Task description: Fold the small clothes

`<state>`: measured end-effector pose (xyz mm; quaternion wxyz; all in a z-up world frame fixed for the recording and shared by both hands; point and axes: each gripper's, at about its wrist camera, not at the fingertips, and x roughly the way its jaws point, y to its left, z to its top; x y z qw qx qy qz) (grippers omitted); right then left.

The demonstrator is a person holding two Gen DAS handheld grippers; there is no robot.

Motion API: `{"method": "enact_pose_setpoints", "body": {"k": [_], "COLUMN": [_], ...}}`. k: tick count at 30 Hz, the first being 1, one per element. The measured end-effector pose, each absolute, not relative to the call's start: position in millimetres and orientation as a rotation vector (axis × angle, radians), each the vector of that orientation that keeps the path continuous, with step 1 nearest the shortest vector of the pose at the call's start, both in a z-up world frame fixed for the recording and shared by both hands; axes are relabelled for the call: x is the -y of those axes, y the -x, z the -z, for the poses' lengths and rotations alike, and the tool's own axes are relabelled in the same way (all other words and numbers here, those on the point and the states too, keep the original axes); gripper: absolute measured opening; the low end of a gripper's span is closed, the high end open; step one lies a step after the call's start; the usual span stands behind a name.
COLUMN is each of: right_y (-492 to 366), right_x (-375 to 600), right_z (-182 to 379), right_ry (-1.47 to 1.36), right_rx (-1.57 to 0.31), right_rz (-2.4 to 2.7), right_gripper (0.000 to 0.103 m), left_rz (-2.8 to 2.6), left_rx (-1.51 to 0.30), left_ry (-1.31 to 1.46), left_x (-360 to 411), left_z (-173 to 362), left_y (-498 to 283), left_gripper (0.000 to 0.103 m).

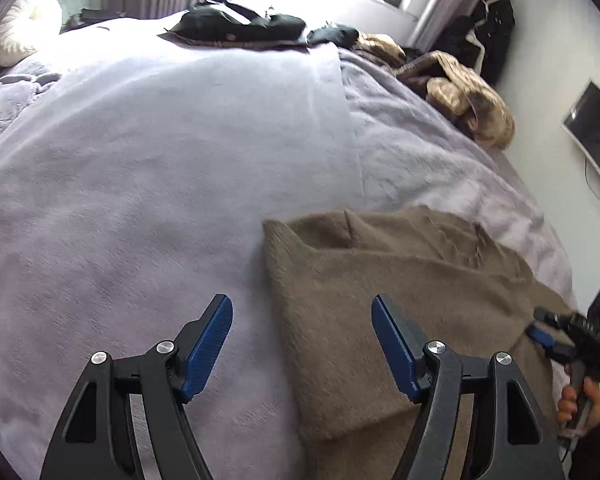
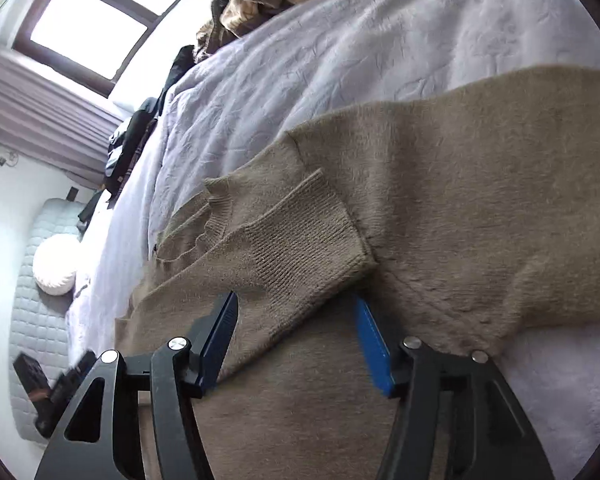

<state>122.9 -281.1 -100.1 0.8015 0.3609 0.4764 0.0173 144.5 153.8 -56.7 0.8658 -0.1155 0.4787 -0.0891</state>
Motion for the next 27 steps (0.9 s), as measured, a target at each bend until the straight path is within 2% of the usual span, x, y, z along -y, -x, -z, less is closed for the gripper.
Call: {"method": "enact_pose_setpoints", "body": {"k": [1,2,3,4,9,13,18,27], "right_y": [-125,-127,-129,-129,-112,-107,-97,-58], "right_x": [283,286,288,289,289,293,296,318], "right_z": [104,106,107,108,107,116,100,95], "right_ry": [-0.801,-0.826,-0.831,-0.83,-0.764,-0.763,-0.697,-0.736], "right_rx": [-1.017,-1.01,-1.008,-1.014,-1.013,-1.014,-1.025,-1.023], "right_rz": [-0.033,-0.03,-0.023,-0.025,-0.017,-0.021,0.016,0.041], "right_gripper": [0.063,0.053,0.039,0.008,0.008,0.006,0.016,0.018], "left_rz": [0.184,0.177,0.173,0.17,0.111,0.125,0.102,0.082], "left_rx": [-1.015,-1.027,-1.039,-1.045,-1.067,-1.065,-1.064,-1.031], "left_ry": [0.237,0.235,0.237,0.236,0.115,0.119,0.096,0.082], "left_x": [-148,-143,-139,-137,-126,-127,-126,-118], "left_z": [61,65,69,73,91,96,89,74], "left_y": [-144,-143,-142,-137,-129,-128,-119,-93], "left_gripper": [0.072,0.072,0.072,0.072,0.074,0.076,0.076,0.076]}}
